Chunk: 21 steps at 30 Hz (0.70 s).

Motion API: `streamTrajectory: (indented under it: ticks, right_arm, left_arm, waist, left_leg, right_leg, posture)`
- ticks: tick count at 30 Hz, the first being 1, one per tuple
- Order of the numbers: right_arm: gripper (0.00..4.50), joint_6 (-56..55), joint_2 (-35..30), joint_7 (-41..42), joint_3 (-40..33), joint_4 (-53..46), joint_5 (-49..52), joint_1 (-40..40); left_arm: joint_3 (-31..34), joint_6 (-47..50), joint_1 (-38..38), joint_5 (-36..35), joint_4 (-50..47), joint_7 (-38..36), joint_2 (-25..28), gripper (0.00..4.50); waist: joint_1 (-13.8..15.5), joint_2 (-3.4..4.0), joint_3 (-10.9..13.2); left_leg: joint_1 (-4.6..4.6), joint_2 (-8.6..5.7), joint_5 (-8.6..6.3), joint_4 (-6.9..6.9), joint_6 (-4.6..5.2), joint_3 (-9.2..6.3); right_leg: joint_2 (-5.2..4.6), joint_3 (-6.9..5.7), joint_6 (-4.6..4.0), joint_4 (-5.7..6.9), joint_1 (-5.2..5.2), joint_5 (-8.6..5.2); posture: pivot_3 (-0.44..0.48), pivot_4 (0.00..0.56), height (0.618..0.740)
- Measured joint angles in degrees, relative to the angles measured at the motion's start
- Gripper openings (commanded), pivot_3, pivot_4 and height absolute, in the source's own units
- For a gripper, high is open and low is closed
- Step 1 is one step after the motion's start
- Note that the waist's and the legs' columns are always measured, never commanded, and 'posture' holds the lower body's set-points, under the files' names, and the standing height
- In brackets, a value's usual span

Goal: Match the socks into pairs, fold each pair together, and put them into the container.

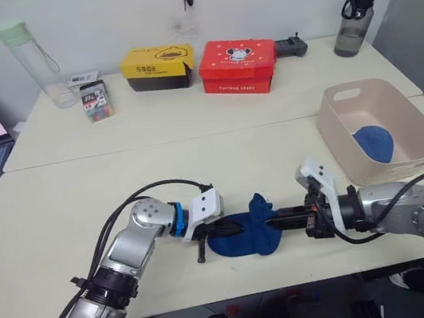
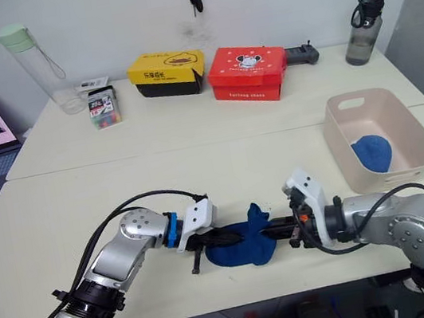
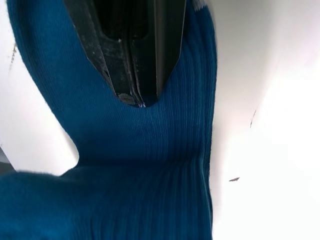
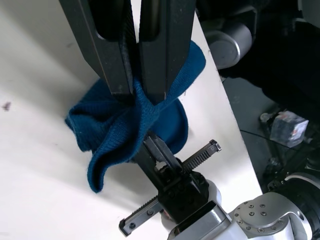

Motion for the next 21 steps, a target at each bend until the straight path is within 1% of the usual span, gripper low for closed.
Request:
streamTrajectory:
  ticks: [2, 12, 15, 17, 21]
  right_arm:
    - [0.01, 0.97, 0.61, -0.92, 0.32, 0.23, 0.34, -0.52]
    - [0.01, 2.62, 8.06, -6.25, 3.92, 3.97, 0.05, -1.83]
    - [0.81, 2.55, 10.03, -7.63, 4.53, 5.11, -0.91, -1.84]
    - [1.44, 2.5, 11.07, -8.03, 4.83, 5.1, -1.12, -1.9]
    - [2.87, 4.38, 11.33, -7.95, 2.85, 4.12, 2.28, -3.13]
  left_arm:
    - [0.0, -0.67, 0.02, 0.19, 0.16, 0.02, 0.14, 0.0]
    - [0.0, -3.92, 0.07, 0.83, 1.47, 0.09, 0.2, 0.0]
    - [0.32, -3.85, 0.4, 0.71, 1.35, 0.15, 0.5, 0.0]
    - [1.27, -3.15, 1.07, 0.17, 1.05, 0.16, 1.28, 0.0]
    - [5.62, 2.94, 3.73, -3.66, -1.16, -0.41, 5.42, 0.0]
  waist:
    - [0.01, 0.0, 0.0]
    - [-0.06, 0.02, -0.02]
    - [-0.13, 0.02, -0.02]
    - [-0.26, 0.03, -0.02]
    - [-0.4, 0.03, -0.01]
  left_leg:
    - [0.0, 0.0, 0.0, 0.0, 0.0, 0.0]
    - [0.02, 0.0, 0.0, 0.0, 0.0, 0.0]
    - [0.01, 0.0, 0.0, 0.0, 0.0, 0.01]
    - [0.01, 0.0, 0.0, -0.01, 0.0, 0.03]
    - [-0.05, 0.01, -0.01, -0.03, 0.01, 0.05]
  right_leg:
    - [0.0, 0.0, 0.0, 0.0, 0.0, 0.0]
    - [0.0, 0.0, 0.0, 0.05, -0.03, 0.0]
    - [0.0, 0.02, 0.0, 0.1, -0.07, 0.0]
    - [0.01, 0.06, 0.0, 0.17, -0.15, 0.0]
    - [0.01, 0.11, 0.0, 0.3, -0.31, 0.0]
  posture:
    - [0.0, 0.15, 0.74]
    - [0.0, 0.15, 0.74]
    - [0.0, 0.15, 0.74]
    - [0.0, 0.15, 0.74]
    - [0.0, 0.15, 0.74]
